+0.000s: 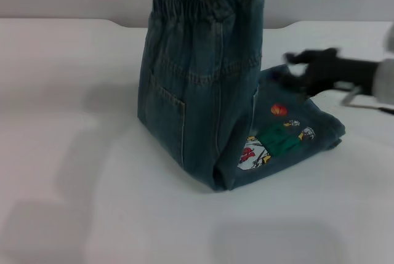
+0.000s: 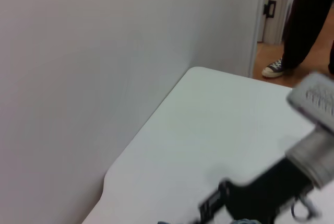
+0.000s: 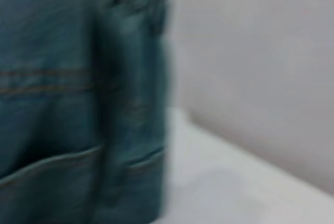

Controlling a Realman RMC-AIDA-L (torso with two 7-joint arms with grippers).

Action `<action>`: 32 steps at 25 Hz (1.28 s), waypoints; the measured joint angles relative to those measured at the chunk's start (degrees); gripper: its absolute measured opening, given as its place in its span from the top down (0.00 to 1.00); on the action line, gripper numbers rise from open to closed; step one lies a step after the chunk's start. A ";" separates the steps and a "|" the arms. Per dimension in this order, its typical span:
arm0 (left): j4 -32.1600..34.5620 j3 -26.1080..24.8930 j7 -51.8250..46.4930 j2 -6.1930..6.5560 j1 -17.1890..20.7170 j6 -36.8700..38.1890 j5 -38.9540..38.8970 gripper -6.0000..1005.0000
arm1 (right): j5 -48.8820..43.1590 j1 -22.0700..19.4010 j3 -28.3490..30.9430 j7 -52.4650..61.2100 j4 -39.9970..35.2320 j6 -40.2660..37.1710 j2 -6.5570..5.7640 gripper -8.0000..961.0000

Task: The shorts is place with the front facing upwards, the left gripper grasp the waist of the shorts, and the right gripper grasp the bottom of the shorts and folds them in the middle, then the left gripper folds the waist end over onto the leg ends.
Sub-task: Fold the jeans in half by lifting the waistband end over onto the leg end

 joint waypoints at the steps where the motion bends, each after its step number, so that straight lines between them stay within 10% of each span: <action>1: -0.12 0.50 -0.20 0.00 0.09 -0.56 -0.03 0.95 | 0.09 -1.05 1.90 0.00 -1.07 0.04 -0.06 0.46; 13: -4.31 7.02 -1.85 -0.14 -0.21 -8.33 -0.08 0.91 | 0.45 -8.36 22.28 -1.65 -7.18 -1.46 -0.14 0.46; 32: -10.57 13.50 -3.39 -0.35 -0.69 -16.05 -0.14 0.84 | 0.49 -9.84 26.46 -1.82 -6.84 -2.32 -0.57 0.46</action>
